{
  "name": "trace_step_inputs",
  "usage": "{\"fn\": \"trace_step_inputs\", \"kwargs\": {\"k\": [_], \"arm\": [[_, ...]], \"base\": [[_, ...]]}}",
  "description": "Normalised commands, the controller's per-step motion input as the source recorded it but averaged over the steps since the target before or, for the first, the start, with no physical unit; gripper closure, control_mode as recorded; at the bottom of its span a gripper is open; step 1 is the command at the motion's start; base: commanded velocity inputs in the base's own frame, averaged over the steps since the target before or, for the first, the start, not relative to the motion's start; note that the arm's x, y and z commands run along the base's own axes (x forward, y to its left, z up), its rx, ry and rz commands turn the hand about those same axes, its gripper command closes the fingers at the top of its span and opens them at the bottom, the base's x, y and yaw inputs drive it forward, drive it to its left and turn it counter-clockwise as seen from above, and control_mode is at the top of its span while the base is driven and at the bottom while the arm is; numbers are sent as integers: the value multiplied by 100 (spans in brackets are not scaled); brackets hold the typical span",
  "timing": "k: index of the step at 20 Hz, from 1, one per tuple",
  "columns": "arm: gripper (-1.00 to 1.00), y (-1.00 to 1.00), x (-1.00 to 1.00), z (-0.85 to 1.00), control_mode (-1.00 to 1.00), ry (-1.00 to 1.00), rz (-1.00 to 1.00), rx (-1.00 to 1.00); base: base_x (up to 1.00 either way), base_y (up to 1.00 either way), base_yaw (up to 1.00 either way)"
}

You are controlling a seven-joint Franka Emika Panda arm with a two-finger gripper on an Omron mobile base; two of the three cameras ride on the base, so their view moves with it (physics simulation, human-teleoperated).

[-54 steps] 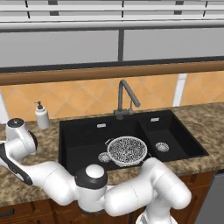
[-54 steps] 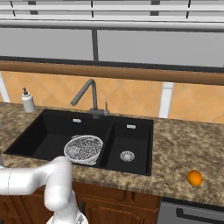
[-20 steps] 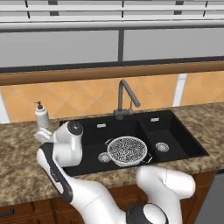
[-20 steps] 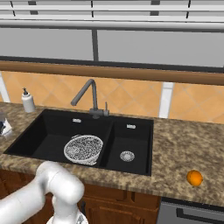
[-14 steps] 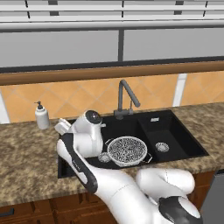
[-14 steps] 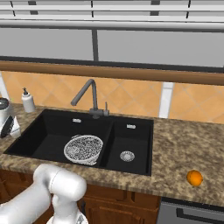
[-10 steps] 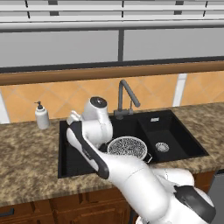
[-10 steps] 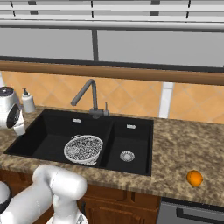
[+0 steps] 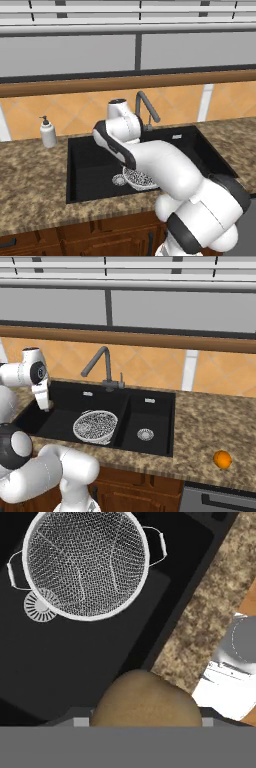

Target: Put the colander in the sink, put the orange, kiwi in the colander, and turn on the sink faucet and pour water over the colander.

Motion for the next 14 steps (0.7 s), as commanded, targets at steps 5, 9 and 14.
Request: {"fn": "trace_step_inputs", "kwargs": {"k": [5,9,14], "arm": [[100,-76,2,-71,-100,1,10,-1],[100,-74,0,-48,-100,-10,15,0],[100,-24,11,-36,-100,-1,21,-3]], "base": [[0,0,0],[0,0,0],[0,0,0]]}}
